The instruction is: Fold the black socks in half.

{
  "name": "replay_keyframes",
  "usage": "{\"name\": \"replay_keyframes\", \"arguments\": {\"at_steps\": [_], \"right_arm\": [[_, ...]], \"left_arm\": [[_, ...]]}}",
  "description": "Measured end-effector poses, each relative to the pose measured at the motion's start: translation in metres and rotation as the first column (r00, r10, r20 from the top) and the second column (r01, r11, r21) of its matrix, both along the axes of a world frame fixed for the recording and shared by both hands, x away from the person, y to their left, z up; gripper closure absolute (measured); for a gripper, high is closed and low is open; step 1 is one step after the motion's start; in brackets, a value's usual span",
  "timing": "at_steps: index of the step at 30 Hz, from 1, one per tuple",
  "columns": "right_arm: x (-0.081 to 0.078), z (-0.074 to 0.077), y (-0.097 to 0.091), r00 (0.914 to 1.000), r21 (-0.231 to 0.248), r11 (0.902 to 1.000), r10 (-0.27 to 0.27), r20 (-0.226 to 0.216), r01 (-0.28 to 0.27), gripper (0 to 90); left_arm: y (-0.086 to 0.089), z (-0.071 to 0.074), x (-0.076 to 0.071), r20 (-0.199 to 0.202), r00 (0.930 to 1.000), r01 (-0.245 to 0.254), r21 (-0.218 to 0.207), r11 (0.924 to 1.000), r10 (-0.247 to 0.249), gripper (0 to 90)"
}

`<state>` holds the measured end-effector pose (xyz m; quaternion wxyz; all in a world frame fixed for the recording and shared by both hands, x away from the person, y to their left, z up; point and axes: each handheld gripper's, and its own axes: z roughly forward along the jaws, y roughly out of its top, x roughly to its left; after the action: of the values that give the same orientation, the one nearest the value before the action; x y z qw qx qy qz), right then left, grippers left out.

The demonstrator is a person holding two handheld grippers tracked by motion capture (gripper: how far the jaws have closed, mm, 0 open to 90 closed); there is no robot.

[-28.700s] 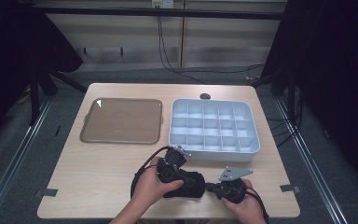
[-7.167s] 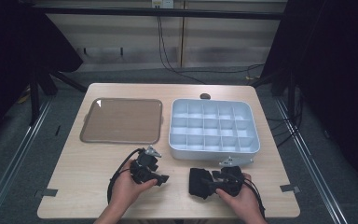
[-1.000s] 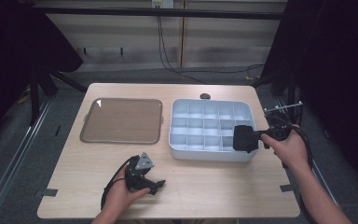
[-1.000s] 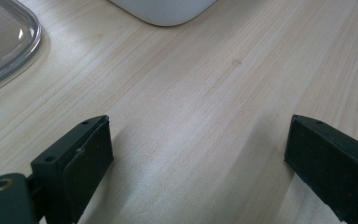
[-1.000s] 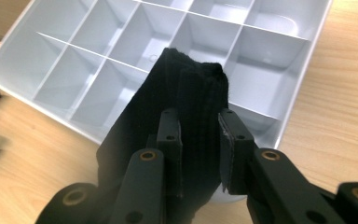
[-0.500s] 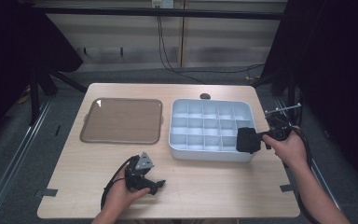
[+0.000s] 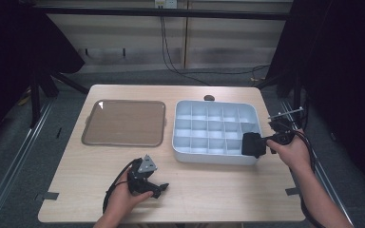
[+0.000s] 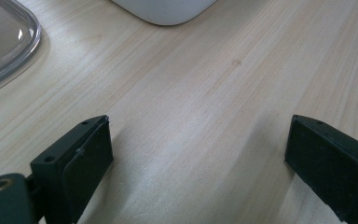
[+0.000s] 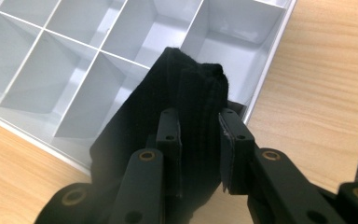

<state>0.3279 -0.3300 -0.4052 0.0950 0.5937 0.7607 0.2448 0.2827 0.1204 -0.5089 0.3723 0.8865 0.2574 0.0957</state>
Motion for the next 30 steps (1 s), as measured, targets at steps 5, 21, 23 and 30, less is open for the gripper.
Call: {"name": "replay_keyframes", "arguments": {"at_steps": [5, 21, 23, 30], "right_arm": [[0.0, -0.002, 0.002, 1.0, -0.023, 0.9997, 0.003, 0.0, -0.003, 72.7], [0.003, -0.012, 0.01, 0.9995, -0.076, 0.9966, 0.03, -0.014, -0.031, 72.8], [0.003, -0.012, 0.011, 0.9992, -0.089, 0.9954, 0.036, -0.017, -0.038, 72.7], [0.003, -0.014, 0.014, 0.9986, -0.113, 0.9923, 0.05, -0.015, -0.052, 72.4]], "left_arm": [[0.0, 0.0, 0.0, 0.0, 1.0, 0.0, -0.001, 1.0, 0.0, 6.9], [0.0, 0.0, 0.0, 0.0, 1.0, 0.0, 0.0, 1.0, 0.0, 6.8], [0.0, 0.0, 0.0, 0.0, 1.0, 0.0, 0.0, 1.0, 0.0, 6.9], [0.0, 0.0, 0.0, 0.0, 1.0, 0.0, 0.0, 1.0, 0.0, 6.9]]}}
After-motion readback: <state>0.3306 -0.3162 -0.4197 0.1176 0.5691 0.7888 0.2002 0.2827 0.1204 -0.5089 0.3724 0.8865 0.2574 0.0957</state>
